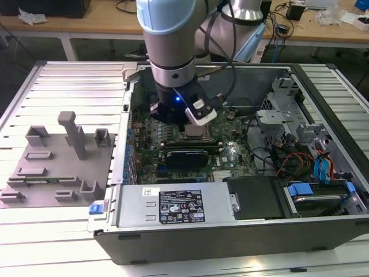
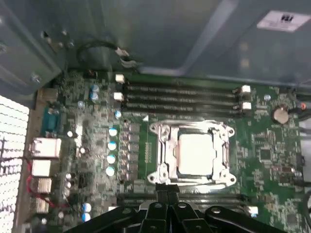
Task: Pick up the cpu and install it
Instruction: 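Install the second cpu locking lever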
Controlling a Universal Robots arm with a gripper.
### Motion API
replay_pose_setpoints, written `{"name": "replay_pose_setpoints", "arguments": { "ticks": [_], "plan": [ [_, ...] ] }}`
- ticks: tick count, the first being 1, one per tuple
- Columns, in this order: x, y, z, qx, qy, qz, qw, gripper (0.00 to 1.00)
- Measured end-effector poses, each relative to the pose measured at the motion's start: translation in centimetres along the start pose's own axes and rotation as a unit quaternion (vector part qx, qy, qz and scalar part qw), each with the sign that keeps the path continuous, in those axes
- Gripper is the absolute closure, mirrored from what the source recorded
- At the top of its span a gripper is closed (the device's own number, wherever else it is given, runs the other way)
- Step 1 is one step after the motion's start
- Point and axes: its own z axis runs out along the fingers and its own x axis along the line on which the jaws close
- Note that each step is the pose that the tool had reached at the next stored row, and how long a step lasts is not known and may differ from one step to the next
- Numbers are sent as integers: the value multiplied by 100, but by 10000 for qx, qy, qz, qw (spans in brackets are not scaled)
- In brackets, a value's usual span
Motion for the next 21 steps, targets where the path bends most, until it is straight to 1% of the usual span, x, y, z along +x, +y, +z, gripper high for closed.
{"name": "replay_pose_setpoints", "arguments": {
  "ticks": [3, 4, 5, 7, 11, 14, 15, 16, 17, 18, 19, 20, 21],
  "plan": [
    [-267, -15, 35, 6, 1, 3, 10000, 89],
    [-325, -13, 42, 9, 3, 4, 10000, 89],
    [-337, 8, 48, 10, 3, 5, 10000, 89],
    [-346, 92, 64, 9, 2, 8, 10000, 89],
    [-353, 213, 86, 12, 11, 23, 10000, 89],
    [-354, 213, 85, 11, 10, 24, 10000, 89],
    [-354, 213, 85, 11, 18, 27, 10000, 89],
    [-358, 213, 87, 10, 85, 37, 10000, 89],
    [-371, 211, 91, 5, 239, 64, 9997, 89],
    [-382, 210, 93, 1, 379, 87, 9992, 89],
    [-387, 210, 94, -1, 464, 101, 9989, 89],
    [-388, 210, 94, -1, 487, 105, 9988, 89],
    [-387, 210, 94, -2, 489, 106, 9987, 89]
  ]
}}
